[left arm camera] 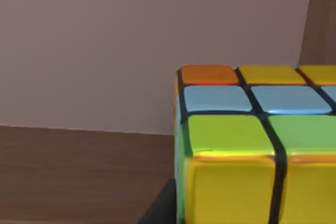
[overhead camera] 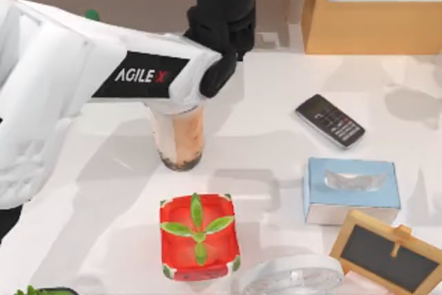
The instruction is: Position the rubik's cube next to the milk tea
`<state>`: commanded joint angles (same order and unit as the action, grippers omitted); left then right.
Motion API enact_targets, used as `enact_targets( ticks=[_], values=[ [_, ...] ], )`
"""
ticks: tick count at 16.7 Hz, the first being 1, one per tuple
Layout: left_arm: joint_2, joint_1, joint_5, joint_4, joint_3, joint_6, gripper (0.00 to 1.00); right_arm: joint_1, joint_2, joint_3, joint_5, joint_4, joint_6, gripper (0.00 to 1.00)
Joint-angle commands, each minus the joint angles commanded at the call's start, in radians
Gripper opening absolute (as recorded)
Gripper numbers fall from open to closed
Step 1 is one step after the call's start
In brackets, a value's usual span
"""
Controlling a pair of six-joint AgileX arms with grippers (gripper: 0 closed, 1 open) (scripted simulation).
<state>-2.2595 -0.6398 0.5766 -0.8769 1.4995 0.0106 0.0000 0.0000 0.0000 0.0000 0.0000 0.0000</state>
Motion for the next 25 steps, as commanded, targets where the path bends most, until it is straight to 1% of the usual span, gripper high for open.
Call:
enact_targets(
  ticks=[3,5,11,14,17,20,22,25],
  values=[
    [-0.073,0.030,-0.018,0.078,0.063,0.005,0.00,0.000,0.000,0.000,0.000,0.000,0.000,1.00],
    [-0.097,0.036,-0.018,0.097,0.085,0.004,0.00,0.000,0.000,0.000,0.000,0.000,0.000,1.00],
    [-0.088,0.033,-0.016,0.104,0.085,0.008,0.00,0.000,0.000,0.000,0.000,0.000,0.000,1.00],
    [-0.038,0.052,-0.015,0.188,0.103,0.031,0.00,0.000,0.000,0.000,0.000,0.000,0.000,1.00],
    [0.041,0.072,-0.024,0.344,0.125,0.077,0.00,0.000,0.000,0.000,0.000,0.000,0.000,1.00],
    [0.137,0.076,-0.063,0.556,0.144,0.130,0.00,0.000,0.000,0.000,0.000,0.000,0.000,1.00],
    [0.200,0.083,-0.111,0.734,0.154,0.150,0.00,0.000,0.000,0.000,0.000,0.000,0.000,1.00],
    [0.291,0.125,-0.214,1.048,0.157,0.135,0.00,0.000,0.000,0.000,0.000,0.000,0.000,1.00]
  ],
)
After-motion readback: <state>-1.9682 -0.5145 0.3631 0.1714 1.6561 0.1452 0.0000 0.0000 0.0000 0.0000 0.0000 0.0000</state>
